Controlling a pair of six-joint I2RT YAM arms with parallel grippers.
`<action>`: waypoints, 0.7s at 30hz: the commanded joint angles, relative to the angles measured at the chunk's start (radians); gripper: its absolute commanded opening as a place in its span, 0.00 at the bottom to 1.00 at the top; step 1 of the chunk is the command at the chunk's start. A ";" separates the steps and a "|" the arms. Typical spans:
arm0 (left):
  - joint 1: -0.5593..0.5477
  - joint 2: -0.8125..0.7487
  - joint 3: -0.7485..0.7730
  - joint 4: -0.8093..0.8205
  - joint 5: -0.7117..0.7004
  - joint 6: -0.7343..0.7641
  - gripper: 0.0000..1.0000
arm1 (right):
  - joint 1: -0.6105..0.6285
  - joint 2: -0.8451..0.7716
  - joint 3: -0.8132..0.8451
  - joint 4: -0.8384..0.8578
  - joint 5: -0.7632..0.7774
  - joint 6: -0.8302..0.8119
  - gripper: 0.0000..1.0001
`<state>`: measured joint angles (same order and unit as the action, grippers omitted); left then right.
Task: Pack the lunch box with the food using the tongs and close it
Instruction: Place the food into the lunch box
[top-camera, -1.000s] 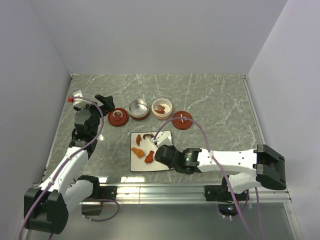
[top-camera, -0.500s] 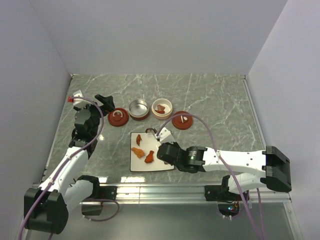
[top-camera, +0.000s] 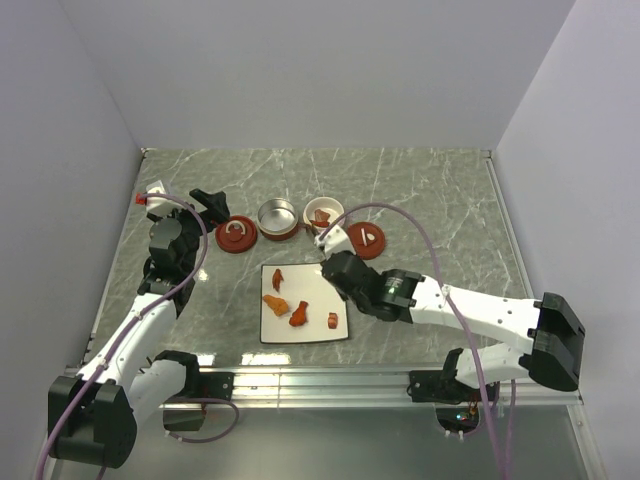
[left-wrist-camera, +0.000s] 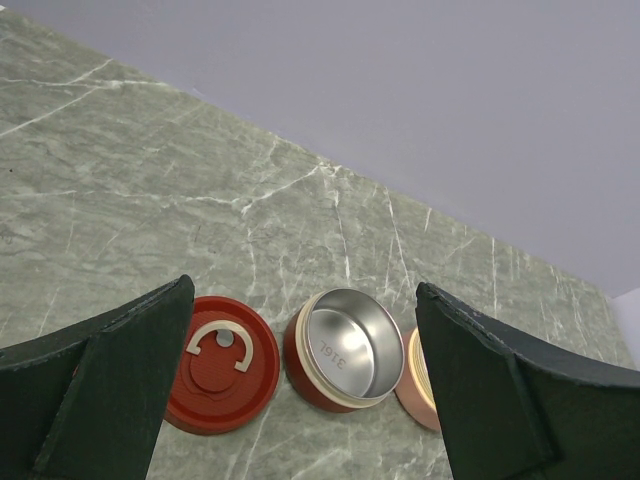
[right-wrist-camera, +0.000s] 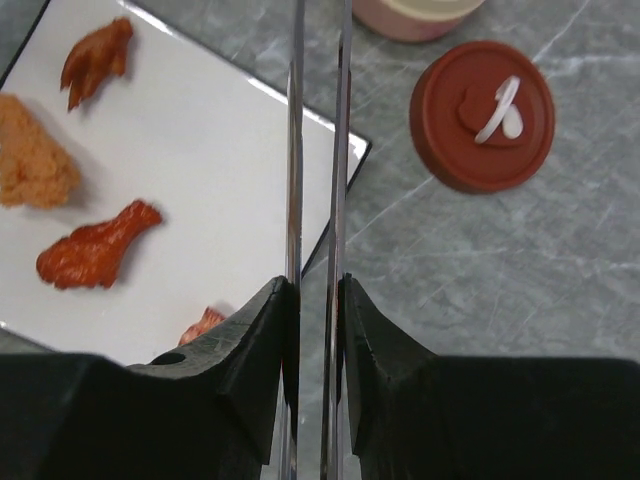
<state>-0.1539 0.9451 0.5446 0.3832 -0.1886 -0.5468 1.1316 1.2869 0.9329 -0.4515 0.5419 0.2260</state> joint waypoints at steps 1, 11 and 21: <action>0.005 -0.005 0.011 0.042 -0.002 -0.015 0.99 | -0.064 -0.028 0.067 0.140 -0.052 -0.096 0.30; 0.005 0.017 0.017 0.046 -0.005 -0.013 0.99 | -0.188 0.136 0.200 0.258 -0.216 -0.217 0.30; 0.005 0.029 0.018 0.048 -0.012 -0.013 1.00 | -0.199 0.302 0.320 0.234 -0.283 -0.263 0.30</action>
<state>-0.1535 0.9684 0.5446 0.3836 -0.1921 -0.5468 0.9379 1.5764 1.1923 -0.2508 0.2783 -0.0097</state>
